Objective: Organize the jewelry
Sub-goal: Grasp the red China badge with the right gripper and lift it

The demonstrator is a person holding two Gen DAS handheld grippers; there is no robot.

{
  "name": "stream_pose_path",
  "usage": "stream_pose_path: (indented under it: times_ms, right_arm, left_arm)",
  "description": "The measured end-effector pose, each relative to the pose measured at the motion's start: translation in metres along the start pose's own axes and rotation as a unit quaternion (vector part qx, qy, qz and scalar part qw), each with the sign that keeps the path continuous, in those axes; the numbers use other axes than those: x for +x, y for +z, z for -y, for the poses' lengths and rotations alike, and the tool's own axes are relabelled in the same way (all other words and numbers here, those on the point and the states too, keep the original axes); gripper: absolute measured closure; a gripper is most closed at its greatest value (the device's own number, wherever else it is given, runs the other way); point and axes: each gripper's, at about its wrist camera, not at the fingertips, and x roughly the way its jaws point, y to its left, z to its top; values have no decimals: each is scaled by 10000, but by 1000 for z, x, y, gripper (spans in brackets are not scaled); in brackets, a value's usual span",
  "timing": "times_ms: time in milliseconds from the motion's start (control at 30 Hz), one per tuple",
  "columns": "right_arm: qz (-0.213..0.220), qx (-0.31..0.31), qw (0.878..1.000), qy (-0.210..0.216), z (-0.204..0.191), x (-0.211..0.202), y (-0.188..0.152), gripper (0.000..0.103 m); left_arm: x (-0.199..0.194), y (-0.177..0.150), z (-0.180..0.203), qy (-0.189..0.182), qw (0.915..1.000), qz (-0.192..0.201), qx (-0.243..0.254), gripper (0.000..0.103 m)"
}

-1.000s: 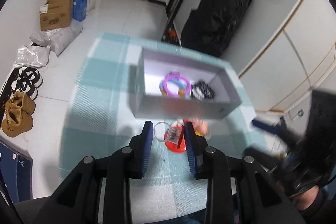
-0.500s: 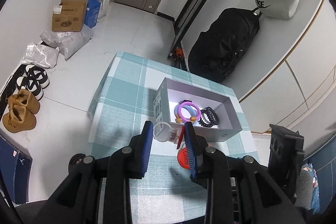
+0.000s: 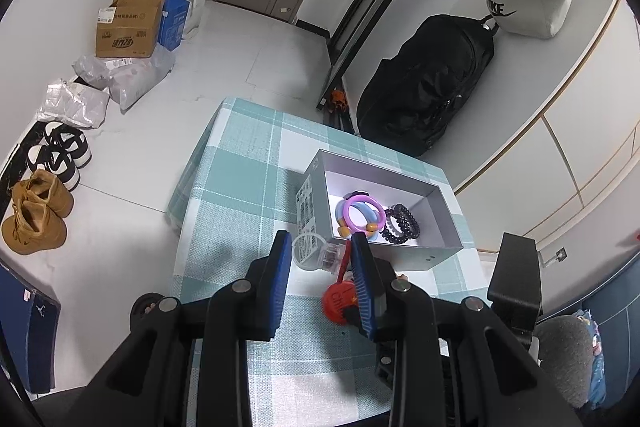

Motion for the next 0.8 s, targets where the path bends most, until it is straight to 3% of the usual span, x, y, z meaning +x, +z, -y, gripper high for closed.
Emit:
stream_pose_path:
  times_ms: [400, 800]
  right_arm:
    - [243, -143, 9990, 357, -4, -10, 6, 99]
    - [259, -643, 9953, 672, -25, -16, -1, 101]
  left_arm:
    - [3, 0, 0, 74, 10000, -22, -35, 78]
    - [1, 0, -7, 96, 9996, 25, -246, 78]
